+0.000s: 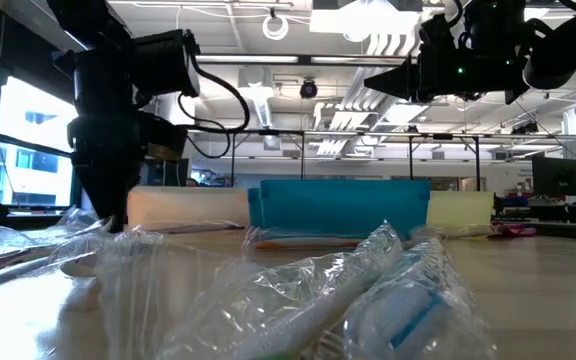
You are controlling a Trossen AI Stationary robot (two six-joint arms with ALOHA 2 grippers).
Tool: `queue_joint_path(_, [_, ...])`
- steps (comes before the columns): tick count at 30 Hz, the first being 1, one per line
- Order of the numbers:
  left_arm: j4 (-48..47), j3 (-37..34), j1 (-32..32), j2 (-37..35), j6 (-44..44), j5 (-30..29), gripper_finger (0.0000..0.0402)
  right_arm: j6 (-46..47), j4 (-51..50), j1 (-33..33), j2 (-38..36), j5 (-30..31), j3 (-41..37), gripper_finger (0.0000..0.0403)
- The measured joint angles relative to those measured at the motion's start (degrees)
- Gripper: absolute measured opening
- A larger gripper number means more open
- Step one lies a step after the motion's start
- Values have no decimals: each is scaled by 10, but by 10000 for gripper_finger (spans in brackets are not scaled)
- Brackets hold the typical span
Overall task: Pick & Place Toothbrushes
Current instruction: Put the violet toothbrush into the yellow bin
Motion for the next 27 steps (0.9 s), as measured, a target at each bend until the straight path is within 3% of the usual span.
queue_joint_path(15, [-14, -1, 0, -146, -14, -102, 2, 0, 0, 0, 0, 0, 0, 2])
queue_joint_path(27, [3, 0, 0, -223, -12, -155, 1, 0, 0, 0, 0, 0, 0, 2])
